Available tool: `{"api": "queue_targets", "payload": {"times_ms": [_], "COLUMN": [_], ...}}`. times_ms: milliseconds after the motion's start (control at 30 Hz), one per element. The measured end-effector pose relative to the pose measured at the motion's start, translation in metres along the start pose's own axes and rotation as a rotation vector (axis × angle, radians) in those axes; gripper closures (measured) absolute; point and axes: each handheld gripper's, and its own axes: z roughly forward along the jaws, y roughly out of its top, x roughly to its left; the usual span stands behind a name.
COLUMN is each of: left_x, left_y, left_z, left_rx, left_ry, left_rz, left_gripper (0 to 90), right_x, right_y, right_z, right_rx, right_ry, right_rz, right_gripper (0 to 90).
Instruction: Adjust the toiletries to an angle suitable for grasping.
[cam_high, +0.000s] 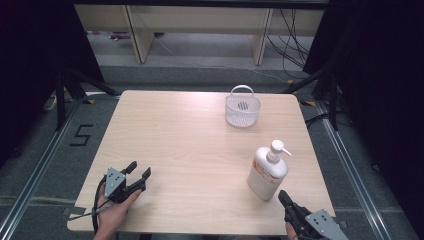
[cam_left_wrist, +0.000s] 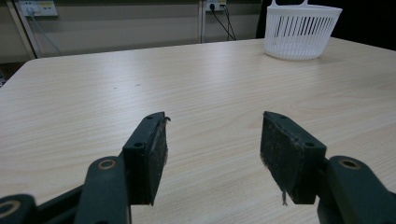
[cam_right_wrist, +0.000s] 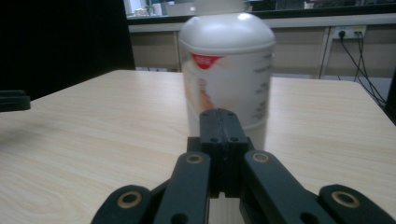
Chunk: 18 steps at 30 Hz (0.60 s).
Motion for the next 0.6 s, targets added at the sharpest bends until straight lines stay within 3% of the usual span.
{"api": "queue_targets", "payload": {"times_ms": [367,400,500,567,600], "left_x": [0.000,0.000,0.000,0.000,0.000], "left_y": [0.000,0.000,0.000,0.000,0.000], "left_z": [0.001,0.001,0.000,0.000,0.000], "left_rx": [-0.011,-0.004,-0.001,-0.001,0.001], "left_ry": [-0.005,-0.003,-0.002,-0.004,-0.005], "left_rz": [-0.002,-0.001,-0.001,-0.001,0.000], "left_gripper": [40.6,40.6,40.7,40.7,40.7], "right_x": [0.022,0.024,0.023,0.024,0.022], "right_y": [0.006,0.008,0.008,0.008,0.008], "right_z": [0.024,0.030,0.034,0.037,0.037], "right_rx": [0.044,0.048,0.045,0.042,0.053], "right_ry": [0.032,0.021,-0.002,-0.006,-0.036], "right_rz": [0.001,-0.027,-0.035,-0.011,-0.037], "right_gripper": [90.0,90.0,90.0,90.0,90.0]}}
